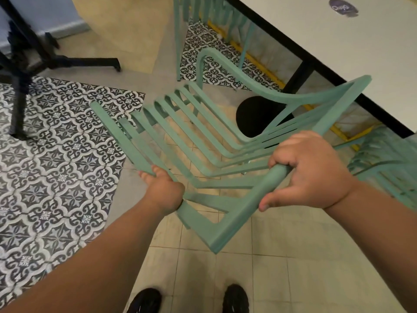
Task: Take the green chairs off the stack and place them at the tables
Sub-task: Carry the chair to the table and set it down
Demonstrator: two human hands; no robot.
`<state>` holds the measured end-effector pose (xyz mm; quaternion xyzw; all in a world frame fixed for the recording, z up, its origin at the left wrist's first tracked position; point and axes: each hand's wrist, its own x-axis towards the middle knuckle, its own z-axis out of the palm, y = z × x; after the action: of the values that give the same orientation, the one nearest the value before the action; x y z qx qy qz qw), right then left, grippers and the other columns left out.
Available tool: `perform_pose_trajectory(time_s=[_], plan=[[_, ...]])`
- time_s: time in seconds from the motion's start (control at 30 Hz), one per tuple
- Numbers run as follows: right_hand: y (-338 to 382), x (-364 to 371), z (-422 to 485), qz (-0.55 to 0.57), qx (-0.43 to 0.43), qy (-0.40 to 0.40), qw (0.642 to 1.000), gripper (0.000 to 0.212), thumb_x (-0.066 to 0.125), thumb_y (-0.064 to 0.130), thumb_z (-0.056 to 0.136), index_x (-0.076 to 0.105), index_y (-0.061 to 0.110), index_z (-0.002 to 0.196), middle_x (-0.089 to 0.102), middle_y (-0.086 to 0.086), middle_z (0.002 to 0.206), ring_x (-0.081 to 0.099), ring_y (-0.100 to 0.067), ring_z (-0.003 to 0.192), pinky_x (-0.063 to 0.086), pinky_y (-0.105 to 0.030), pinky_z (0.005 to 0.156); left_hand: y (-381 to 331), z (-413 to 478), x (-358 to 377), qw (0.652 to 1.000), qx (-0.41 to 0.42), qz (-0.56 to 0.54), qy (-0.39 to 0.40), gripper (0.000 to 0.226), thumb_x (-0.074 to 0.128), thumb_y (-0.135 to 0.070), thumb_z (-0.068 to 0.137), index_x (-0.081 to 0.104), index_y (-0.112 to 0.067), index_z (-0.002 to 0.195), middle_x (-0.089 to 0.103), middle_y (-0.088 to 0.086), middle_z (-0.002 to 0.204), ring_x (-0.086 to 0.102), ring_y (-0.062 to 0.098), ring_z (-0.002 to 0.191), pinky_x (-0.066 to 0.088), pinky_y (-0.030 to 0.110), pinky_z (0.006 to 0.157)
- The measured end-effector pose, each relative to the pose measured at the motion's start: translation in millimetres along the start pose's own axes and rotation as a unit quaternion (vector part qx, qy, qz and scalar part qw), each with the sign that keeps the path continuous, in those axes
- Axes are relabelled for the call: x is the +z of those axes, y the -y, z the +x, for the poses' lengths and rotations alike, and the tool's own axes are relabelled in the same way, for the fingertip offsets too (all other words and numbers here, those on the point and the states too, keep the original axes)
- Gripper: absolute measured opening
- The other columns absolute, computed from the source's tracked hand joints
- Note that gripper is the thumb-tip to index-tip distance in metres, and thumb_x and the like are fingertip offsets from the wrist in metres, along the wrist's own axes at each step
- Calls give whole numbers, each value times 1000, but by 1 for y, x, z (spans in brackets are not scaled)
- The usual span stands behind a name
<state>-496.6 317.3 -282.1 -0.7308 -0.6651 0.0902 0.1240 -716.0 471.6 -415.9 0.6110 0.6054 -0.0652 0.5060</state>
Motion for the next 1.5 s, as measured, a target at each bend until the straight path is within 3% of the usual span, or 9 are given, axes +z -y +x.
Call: perform_pose_trajectory(time_s=[0.2,0.37,0.5,0.7,1.0,1.4,1.43,1.5], plan=[[8,4,9,-1,15,-24,1000,82,49,102,50,65,22,58,49,7,53,50,-13,56,39,-35,68,3,18,-11,1000,30,-9,-5,84,45,-11,96,-10,-14,160,-34,13,162,12,43,151,33,33,104],[17,11,14,0,47,-49,998,81,43,106,49,59,27,55,46,10,52,47,-8,58,34,-34,70,3,38,-28,998,59,15,7,87,48,-13,92,-5,-14,161,-27,8,165,11,41,151,31,41,116],[29,19,16,-16,82,-73,994,79,40,108,48,52,31,52,41,15,50,43,0,58,28,-31,70,-3,54,-41,995,78,54,16,88,48,-13,91,-4,-15,161,-25,10,166,9,41,151,33,40,109],[41,25,25,-26,105,-80,991,81,34,109,51,48,29,50,42,13,48,45,-4,55,33,-35,68,-13,78,-57,989,93,114,25,87,49,-16,90,-1,-15,161,-16,12,167,18,45,148,35,46,113],[56,27,40,-29,143,-53,988,83,35,109,49,50,27,54,49,12,55,48,-8,60,43,-39,75,-22,109,-78,979,101,178,14,85,50,-20,90,3,-16,162,-6,20,167,14,46,150,24,47,119],[60,36,49,-76,134,-74,985,79,33,108,58,43,30,53,41,14,53,44,-9,59,39,-40,72,-38,102,-90,975,97,199,17,81,49,-21,95,3,-19,162,-13,20,167,10,45,152,16,49,123],[59,36,49,-77,132,-73,985,79,33,108,57,42,29,53,41,14,53,44,-9,58,39,-40,72,-40,93,-91,974,109,198,2,75,48,-22,98,10,-17,162,-6,23,167,19,48,149,22,50,120],[58,35,49,-80,131,-70,986,80,33,107,58,42,28,53,41,14,53,43,-9,57,39,-40,72,-42,66,-101,972,164,168,-20,55,48,-28,101,37,-13,153,29,23,158,42,45,136,35,48,112]])
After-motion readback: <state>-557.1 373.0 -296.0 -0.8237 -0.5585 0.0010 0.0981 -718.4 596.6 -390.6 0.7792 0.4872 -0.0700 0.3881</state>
